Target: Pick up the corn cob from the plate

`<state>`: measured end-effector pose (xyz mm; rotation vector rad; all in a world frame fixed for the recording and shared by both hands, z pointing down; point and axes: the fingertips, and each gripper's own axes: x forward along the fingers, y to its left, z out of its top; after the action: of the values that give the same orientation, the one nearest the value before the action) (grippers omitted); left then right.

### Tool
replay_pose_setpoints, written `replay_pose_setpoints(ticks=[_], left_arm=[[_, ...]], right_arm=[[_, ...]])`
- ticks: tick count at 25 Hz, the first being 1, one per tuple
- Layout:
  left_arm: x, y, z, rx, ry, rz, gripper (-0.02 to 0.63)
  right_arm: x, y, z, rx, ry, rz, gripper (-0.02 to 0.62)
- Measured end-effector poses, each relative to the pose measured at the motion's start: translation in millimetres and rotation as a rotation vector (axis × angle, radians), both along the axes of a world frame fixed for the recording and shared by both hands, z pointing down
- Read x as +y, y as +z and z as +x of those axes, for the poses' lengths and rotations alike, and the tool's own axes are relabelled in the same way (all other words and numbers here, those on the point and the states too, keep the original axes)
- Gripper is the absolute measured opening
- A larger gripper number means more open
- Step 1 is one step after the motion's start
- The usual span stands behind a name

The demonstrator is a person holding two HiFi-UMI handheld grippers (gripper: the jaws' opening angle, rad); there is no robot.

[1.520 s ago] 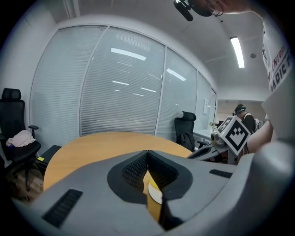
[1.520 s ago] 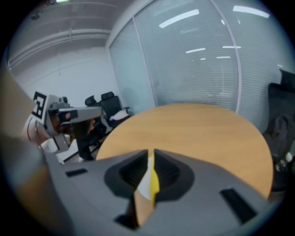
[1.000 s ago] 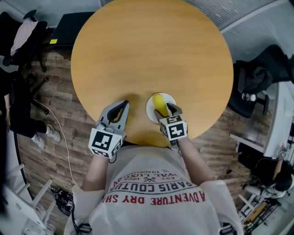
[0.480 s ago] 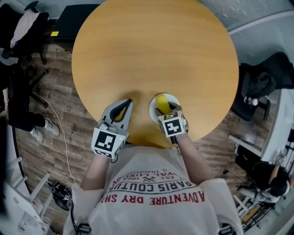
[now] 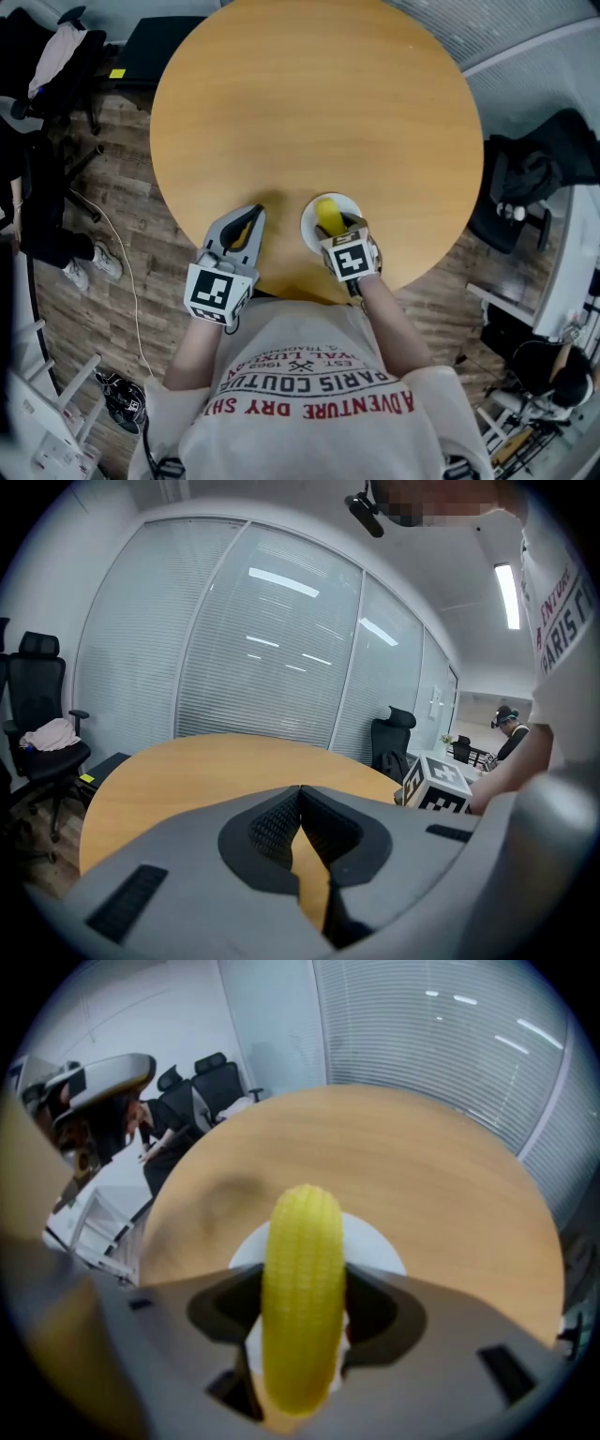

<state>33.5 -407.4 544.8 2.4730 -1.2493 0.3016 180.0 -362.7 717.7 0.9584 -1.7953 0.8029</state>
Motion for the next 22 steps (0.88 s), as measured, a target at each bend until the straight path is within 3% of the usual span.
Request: replay_pose_setpoints(ticks=[8, 22], left_arm=[[17.6, -21.9, 18.7, -0.022, -0.011, 0.038, 0.035], [32.4, -94.7, 46.3, -0.055, -0.019, 0.205, 0.035]], right_arm=[[-5.9, -56.1, 6.3, -0.129, 0.029, 0.129, 0.270], [-23.3, -205.0, 16.4, -0.318, 0.008, 0.476, 0.270]])
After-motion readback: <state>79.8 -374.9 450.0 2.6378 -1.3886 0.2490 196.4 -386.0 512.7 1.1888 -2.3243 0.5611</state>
